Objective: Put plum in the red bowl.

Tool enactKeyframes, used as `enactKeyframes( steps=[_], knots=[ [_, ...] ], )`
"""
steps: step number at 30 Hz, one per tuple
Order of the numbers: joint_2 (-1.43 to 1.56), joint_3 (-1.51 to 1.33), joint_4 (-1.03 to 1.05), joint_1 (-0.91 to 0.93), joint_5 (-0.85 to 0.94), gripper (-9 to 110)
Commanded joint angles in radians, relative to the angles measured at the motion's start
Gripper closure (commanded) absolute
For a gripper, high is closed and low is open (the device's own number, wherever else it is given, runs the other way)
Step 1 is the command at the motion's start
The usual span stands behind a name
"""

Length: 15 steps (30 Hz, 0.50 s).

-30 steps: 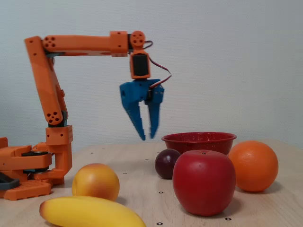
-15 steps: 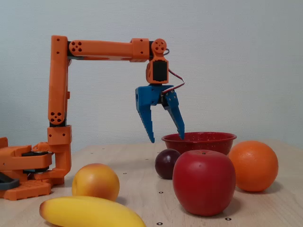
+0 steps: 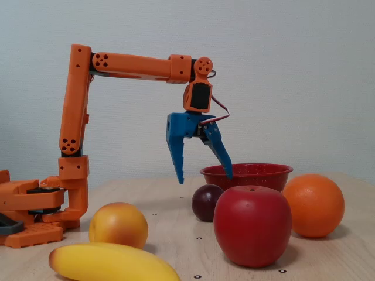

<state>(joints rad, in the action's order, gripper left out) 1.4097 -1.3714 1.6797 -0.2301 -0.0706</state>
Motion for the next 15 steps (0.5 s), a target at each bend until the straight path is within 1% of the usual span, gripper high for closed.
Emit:
enactKeyframes(
  steps=[1,15],
  knots=[
    [0.034,0.080,0.032,0.031,0.046,58],
    [-0.037,0.049,-0.003,0.048,0.071,56]
  ],
)
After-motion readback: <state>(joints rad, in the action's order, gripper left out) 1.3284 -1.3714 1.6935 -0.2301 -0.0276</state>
